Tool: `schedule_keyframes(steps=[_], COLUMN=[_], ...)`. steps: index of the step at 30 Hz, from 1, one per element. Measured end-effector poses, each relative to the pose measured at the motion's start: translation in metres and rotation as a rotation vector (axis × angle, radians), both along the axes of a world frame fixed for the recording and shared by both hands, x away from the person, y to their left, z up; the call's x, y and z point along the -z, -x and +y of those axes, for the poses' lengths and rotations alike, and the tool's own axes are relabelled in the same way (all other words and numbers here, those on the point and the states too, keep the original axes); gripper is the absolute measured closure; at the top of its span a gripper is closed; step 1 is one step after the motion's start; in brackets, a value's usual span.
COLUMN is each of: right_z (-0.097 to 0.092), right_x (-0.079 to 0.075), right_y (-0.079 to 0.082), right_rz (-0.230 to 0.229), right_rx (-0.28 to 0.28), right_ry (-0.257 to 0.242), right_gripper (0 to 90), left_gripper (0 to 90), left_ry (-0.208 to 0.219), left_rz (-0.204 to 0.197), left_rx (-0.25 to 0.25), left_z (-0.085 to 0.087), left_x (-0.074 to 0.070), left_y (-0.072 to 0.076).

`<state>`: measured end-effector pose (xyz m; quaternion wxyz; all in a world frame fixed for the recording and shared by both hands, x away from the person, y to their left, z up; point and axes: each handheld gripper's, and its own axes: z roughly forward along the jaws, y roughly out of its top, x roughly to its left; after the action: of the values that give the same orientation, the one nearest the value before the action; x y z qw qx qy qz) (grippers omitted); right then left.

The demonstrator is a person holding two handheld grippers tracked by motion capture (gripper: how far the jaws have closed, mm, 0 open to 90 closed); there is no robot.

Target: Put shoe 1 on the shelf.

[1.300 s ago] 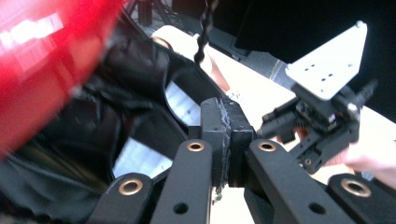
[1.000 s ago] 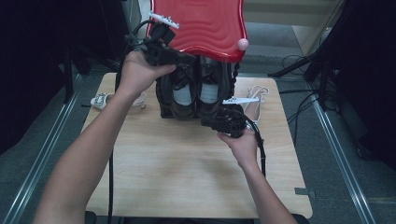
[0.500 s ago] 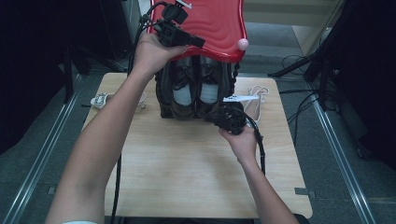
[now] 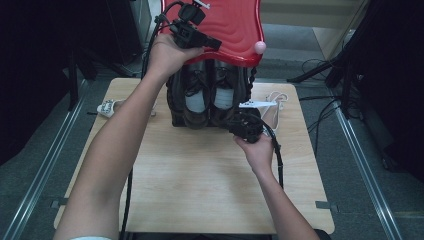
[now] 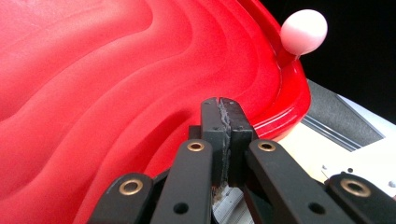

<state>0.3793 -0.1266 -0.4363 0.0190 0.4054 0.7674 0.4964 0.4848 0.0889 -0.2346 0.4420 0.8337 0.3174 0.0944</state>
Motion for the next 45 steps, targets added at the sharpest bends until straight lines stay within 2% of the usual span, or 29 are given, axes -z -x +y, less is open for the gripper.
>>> schedule_keyframes(steps=[20,29,33,36,39,43,45], right_z=[-0.002,-0.008,-0.011,-0.017,-0.021,-0.023,-0.025], right_x=[-0.005,-0.007,-0.011,-0.01,-0.011,-0.013,-0.013], right_y=[-0.015,-0.028,-0.032,-0.037,-0.038,-0.036,-0.036], right_rz=[0.007,0.001,-0.016,-0.005,-0.015,-0.061,-0.063], right_rx=[0.025,0.055,0.087,0.096,0.119,0.164,0.168], right_ry=[-0.016,-0.049,-0.016,-0.042,-0.03,0.017,0.017], right_gripper=[90.0,90.0,90.0,90.0,90.0,90.0,90.0], left_gripper=[89.7,89.7,89.7,89.6,89.6,89.6,89.6], left_ry=[0.002,0.014,0.019,0.023,0.022,0.023,0.023], left_rz=[-0.003,0.001,0.008,0.012,0.013,0.013,0.014], left_rx=[0.006,0.0,0.002,0.0,0.003,0.003,0.003], left_z=[-0.001,-0.002,-0.001,-0.001,0.0,0.0,0.0], left_x=[0.003,0.004,0.004,0.004,0.004,0.004,0.004], left_y=[-0.005,-0.005,-0.006,-0.006,-0.006,-0.006,-0.006])
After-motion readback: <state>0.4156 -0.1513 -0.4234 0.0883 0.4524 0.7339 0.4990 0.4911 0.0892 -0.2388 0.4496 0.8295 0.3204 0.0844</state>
